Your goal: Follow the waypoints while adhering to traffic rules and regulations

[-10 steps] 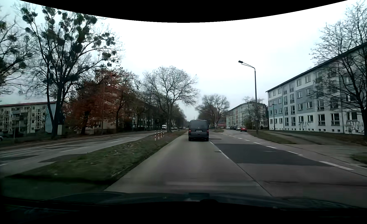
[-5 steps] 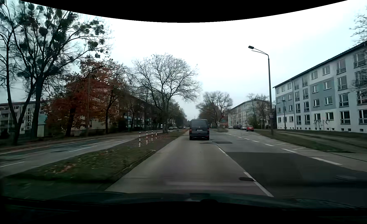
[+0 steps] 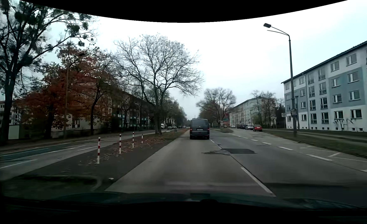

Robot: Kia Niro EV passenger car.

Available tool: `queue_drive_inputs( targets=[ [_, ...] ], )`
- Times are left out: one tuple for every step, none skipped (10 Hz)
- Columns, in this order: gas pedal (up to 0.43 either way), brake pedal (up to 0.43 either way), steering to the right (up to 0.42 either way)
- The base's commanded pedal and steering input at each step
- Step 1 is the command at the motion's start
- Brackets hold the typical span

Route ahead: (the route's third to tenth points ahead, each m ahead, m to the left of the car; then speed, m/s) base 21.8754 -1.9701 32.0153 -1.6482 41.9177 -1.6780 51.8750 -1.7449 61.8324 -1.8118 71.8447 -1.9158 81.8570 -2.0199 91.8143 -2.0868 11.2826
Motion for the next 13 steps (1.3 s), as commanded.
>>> queue_drive_inputs(
  targets=[
    [0.197,0.000,0.000],
    [0.197,0.000,0.000],
    [0.197,0.000,0.000],
    [0.189,0.000,0.000],
    [0.189,0.000,0.000],
    [0.189,0.000,0.000],
    [0.189,0.000,0.000],
    [0.189,0.000,0.000],
    [0.177,0.000,0.001],
    [0.169,0.000,0.001],
    [0.150,0.000,0.002],
    [0.138,0.000,0.002],
    [0.110,0.000,0.002]
  ],
)
